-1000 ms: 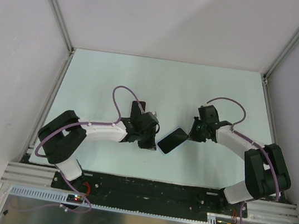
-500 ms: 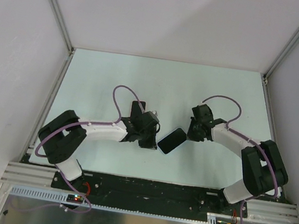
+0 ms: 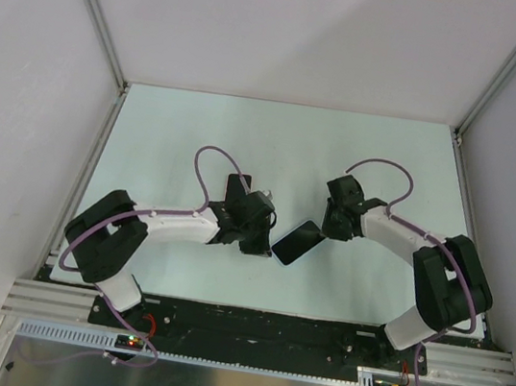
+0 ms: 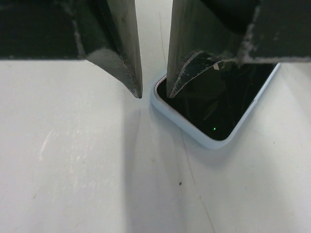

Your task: Put the phone into the phone case

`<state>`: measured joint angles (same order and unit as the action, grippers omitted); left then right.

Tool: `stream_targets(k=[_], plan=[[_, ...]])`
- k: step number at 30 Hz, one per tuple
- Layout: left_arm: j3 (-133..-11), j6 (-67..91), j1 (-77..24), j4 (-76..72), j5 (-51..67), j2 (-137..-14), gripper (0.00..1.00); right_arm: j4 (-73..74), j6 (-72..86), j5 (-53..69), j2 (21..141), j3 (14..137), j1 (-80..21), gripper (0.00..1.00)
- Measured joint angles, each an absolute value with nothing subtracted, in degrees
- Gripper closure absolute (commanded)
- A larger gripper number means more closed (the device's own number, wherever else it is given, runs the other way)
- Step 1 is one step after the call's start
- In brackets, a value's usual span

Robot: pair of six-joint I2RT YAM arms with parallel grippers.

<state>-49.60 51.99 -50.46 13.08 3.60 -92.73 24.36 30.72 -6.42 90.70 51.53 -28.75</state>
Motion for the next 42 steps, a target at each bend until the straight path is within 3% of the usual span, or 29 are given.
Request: stream_targets(k=[7,30,42], plan=[[-48.53,52.01,-50.76,13.08,3.53,-90.26,0.96,24.03,28.62,-7.14,93.41,54.15,-26.87,0.76],[-48.45,52.01,-50.78,13.34,3.46,-90.56,0.96,22.44,29.67,-6.66,87.18,46.39,-28.84,0.78],[-40.86,52.8,-50.46,15.2,-2.98,-83.94,0.97,22.57,35.75,-5.82,84.9,43.9,-44.56,0.8]])
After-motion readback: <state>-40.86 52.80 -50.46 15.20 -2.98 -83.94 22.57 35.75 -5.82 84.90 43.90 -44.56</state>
